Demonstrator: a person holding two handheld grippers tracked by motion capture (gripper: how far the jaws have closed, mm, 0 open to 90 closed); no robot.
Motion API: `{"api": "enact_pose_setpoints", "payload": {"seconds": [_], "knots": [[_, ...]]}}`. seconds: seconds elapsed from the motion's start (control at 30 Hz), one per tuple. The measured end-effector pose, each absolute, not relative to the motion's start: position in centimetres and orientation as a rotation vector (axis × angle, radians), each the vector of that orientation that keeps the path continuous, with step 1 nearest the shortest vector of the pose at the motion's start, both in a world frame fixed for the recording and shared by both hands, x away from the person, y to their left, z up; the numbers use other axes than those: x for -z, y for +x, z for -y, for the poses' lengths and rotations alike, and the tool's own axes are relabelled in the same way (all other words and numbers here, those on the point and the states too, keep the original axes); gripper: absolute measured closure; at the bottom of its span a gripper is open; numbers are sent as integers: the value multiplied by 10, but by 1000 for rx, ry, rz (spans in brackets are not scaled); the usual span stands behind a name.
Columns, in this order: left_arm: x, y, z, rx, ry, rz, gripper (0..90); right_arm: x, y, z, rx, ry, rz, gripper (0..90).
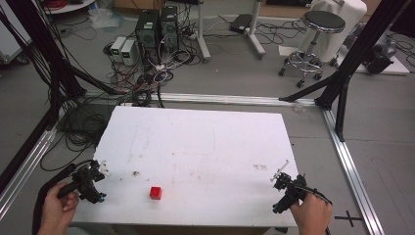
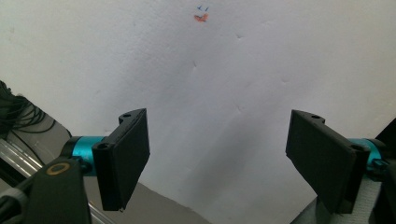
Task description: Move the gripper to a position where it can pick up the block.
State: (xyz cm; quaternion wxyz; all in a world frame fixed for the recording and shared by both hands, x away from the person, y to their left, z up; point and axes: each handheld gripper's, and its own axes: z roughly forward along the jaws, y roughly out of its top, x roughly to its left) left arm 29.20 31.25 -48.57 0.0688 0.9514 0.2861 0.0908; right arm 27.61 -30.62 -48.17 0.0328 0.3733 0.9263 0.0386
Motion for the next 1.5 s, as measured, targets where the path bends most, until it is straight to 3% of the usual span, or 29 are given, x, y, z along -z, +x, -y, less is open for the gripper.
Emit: {"api": "enact_pose_setpoints", "payload": {"seconds": [0.83, 1.5], "knots": [[484, 292, -313, -277, 2863, -854, 219, 481, 274, 306, -126, 1142, -2861, 32], [469, 294, -308, -248, 2909, -649, 219, 483, 275, 306, -145, 1130, -2871, 32]]}}
